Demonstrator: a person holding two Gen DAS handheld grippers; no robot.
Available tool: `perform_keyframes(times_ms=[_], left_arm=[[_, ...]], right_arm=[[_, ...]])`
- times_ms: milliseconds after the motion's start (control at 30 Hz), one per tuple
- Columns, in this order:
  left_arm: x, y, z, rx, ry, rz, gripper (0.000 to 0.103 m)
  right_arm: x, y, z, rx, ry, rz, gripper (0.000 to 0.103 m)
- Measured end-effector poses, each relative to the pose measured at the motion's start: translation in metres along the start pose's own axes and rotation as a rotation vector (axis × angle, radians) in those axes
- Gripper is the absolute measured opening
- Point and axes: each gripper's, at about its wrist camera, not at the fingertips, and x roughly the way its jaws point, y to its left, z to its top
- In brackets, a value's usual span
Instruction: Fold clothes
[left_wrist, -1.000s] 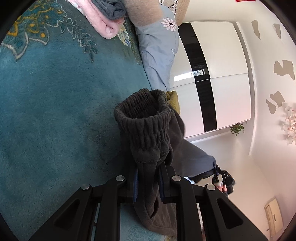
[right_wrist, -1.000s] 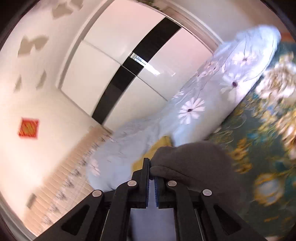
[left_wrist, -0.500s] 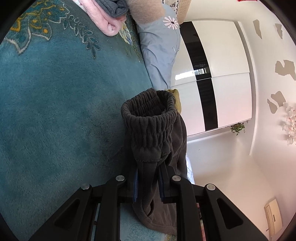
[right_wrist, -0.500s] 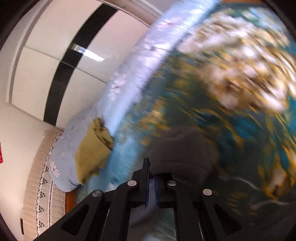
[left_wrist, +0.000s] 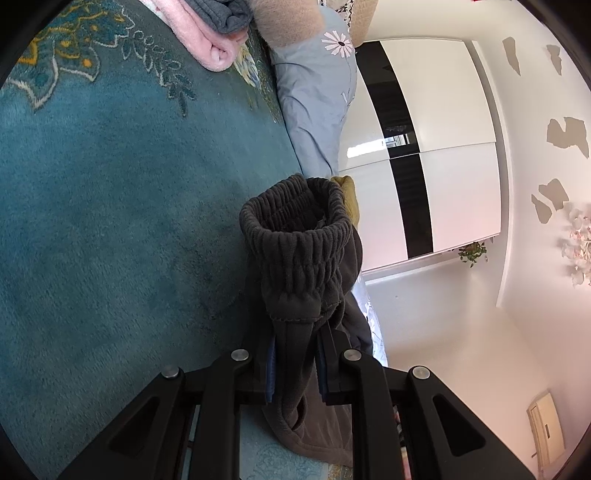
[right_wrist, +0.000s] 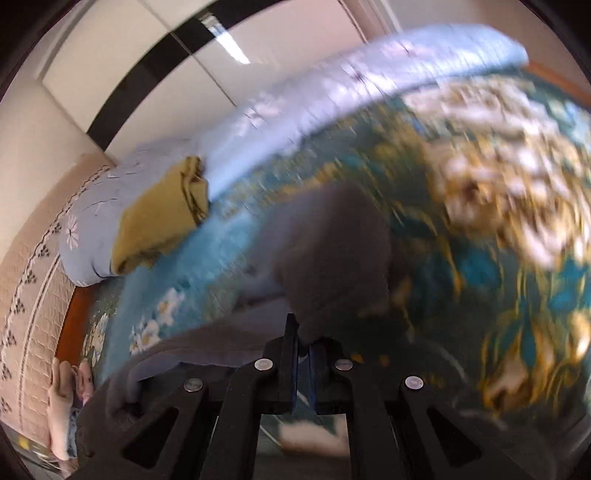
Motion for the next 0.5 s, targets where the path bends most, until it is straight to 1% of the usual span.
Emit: perform_keyframes(times_ms=[67, 133, 167, 267, 333, 367, 400, 433, 500], left_arm=[[0.0, 0.001, 0.0, -0.006, 0.0, 0.0, 0.016], [-0.001, 0.001, 0.0, -0.003, -0.002, 0.004, 0.016], [0.0, 0.001, 0.0, -0.002, -0.003, 0.006, 0.016], [0.0, 0.001, -0.001, 0.0, -0.005, 0.013, 0.016], [0.0, 0.002, -0.001, 0.0, -0.004, 0.016, 0.016], [0.0, 0.003, -0.001, 0.0, -0.004, 0.018, 0.016], [0.0, 0.003, -0.001, 0.001, -0.004, 0.019, 0.016], [0.0, 0.003, 0.0, 0.002, -0.005, 0.021, 0.016], [0.001, 0.003, -0.001, 0.003, -0.006, 0.026, 0.016]], right_arm=[[0.002, -0.005, -0.011, -0.011, 0.037, 0.002, 0.005], [0.0, -0.007, -0.013, -0.035, 0.071, -0.014, 0.005], [-0.001, -0.008, -0.012, -0.034, 0.074, -0.014, 0.009], [-0.004, -0.012, -0.005, 0.01, 0.057, 0.058, 0.01], [-0.007, -0.018, -0.002, 0.055, 0.035, 0.094, 0.033], [-0.008, -0.023, 0.001, 0.083, 0.02, 0.103, 0.056], [-0.01, -0.027, 0.003, 0.111, 0.006, 0.112, 0.064], [-0.01, -0.032, 0.005, 0.144, -0.009, 0.124, 0.064], [-0.007, -0.045, 0.011, 0.252, -0.04, 0.168, 0.064]])
